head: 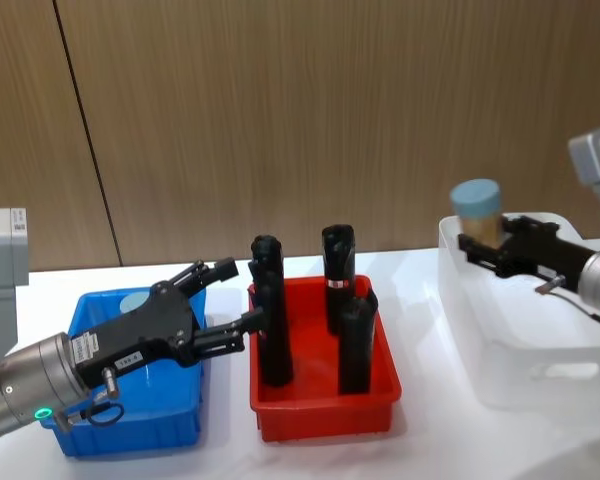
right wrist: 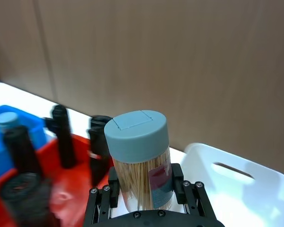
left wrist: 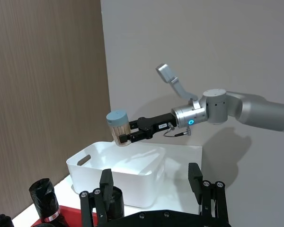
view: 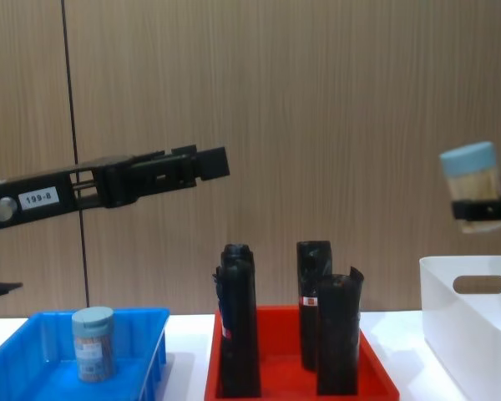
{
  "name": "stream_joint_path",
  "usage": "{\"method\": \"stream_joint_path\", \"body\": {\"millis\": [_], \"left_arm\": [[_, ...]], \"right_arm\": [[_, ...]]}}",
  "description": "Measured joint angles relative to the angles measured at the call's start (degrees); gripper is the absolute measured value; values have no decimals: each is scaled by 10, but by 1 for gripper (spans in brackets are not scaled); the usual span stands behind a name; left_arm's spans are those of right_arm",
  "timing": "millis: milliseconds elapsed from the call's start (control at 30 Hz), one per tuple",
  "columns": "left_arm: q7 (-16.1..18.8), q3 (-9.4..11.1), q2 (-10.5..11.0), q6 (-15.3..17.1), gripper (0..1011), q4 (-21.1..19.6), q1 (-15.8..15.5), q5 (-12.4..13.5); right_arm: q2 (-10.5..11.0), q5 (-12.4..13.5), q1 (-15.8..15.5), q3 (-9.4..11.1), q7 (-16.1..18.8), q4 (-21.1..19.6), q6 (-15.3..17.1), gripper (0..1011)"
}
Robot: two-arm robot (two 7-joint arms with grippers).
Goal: Pick the cotton swabs from the blue box and place them into the white box.
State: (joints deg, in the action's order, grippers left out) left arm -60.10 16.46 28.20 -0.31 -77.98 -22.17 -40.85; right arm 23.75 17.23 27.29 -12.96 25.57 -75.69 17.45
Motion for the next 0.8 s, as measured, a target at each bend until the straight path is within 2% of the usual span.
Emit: {"method": "stream_joint_path", "body": {"millis": [233, 300, 533, 800], "left_arm": [[0, 0, 0, 0, 1004, 0, 0, 0], [0, 0, 0, 0, 1004, 0, 0, 0], [0, 0, 0, 0, 1004, 0, 0, 0], [0, 0, 0, 0, 1004, 0, 0, 0]], "right_arm": [[-1, -9, 15, 5, -26, 54, -8, 653], [-2, -14, 23, 6, -34, 81, -12, 653], [-5, -24, 36, 7, -43, 124, -20, 654], [-8, -30, 45, 6, -46, 157, -24, 844]]}}
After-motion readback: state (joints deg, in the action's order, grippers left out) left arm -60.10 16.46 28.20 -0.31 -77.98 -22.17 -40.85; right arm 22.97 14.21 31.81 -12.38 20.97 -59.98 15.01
